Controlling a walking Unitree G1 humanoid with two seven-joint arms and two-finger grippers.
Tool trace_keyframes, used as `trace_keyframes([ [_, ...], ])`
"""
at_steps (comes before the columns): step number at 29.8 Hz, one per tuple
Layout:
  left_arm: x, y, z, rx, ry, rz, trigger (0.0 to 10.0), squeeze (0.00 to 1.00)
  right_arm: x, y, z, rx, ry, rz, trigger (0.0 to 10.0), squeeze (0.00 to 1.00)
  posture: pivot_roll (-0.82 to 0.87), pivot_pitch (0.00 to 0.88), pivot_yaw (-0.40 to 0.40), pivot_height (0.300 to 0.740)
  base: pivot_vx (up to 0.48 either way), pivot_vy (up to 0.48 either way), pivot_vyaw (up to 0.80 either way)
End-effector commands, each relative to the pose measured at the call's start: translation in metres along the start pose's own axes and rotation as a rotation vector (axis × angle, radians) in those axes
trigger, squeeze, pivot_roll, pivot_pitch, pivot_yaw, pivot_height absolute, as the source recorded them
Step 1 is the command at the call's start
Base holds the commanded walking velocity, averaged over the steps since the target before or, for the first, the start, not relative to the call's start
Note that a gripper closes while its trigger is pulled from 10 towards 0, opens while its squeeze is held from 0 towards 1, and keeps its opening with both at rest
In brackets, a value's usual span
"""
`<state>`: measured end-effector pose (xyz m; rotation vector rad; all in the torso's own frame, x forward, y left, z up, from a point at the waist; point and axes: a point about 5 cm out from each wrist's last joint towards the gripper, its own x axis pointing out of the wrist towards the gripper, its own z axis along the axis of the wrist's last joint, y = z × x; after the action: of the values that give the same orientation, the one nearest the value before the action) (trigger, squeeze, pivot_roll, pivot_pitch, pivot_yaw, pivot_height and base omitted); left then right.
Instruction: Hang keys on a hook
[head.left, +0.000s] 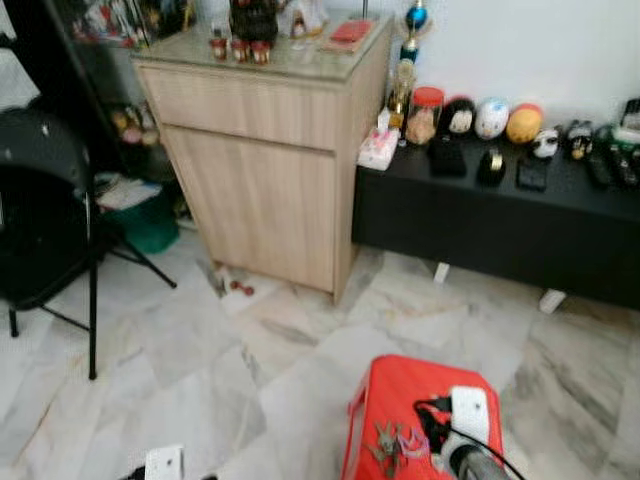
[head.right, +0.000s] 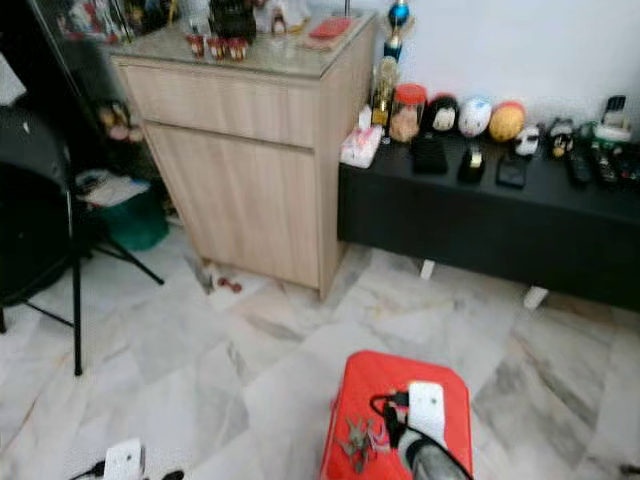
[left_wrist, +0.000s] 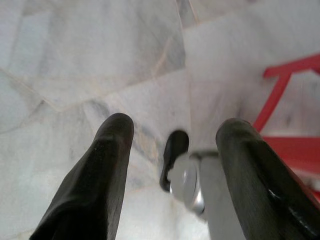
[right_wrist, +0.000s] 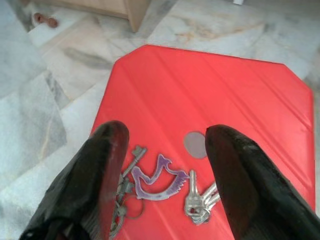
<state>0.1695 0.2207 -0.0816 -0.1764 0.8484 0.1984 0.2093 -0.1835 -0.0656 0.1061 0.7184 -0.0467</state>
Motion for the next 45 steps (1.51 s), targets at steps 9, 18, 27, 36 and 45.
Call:
trace_keyframes([
  [9,-0.002,0.002,-0.006,0.018,0.021,0.001,10.0,0.00,0.000,-0.002,0.000,0.038,-0.005,-0.013,10.0,0.00,-0.02,0.000,-0.005,0.740,0.000,0.000,0.00],
  [18,-0.002,0.002,-0.006,0.013,0.017,0.004,10.0,0.00,0.001,0.003,0.006,-0.002,-0.035,0.016,10.0,0.00,-0.02,0.000,-0.006,0.740,0.000,0.000,0.00],
  [27,-0.002,0.004,-0.005,0.021,0.014,0.012,10.0,0.00,0.001,0.015,0.033,-0.107,-0.253,0.084,10.0,0.00,-0.03,0.000,-0.003,0.740,0.000,0.000,0.00],
  [36,-0.002,0.007,-0.004,0.025,0.011,0.012,10.0,0.00,-0.015,0.025,0.090,-0.112,-0.621,0.088,10.0,0.00,-0.04,0.000,0.000,0.740,0.000,0.000,0.00],
  [45,-0.008,0.026,-0.011,0.015,0.041,0.037,10.0,0.00,-0.028,0.045,0.101,-0.180,-0.712,0.153,10.0,0.00,-0.05,0.000,-0.006,0.740,0.000,0.000,0.00],
])
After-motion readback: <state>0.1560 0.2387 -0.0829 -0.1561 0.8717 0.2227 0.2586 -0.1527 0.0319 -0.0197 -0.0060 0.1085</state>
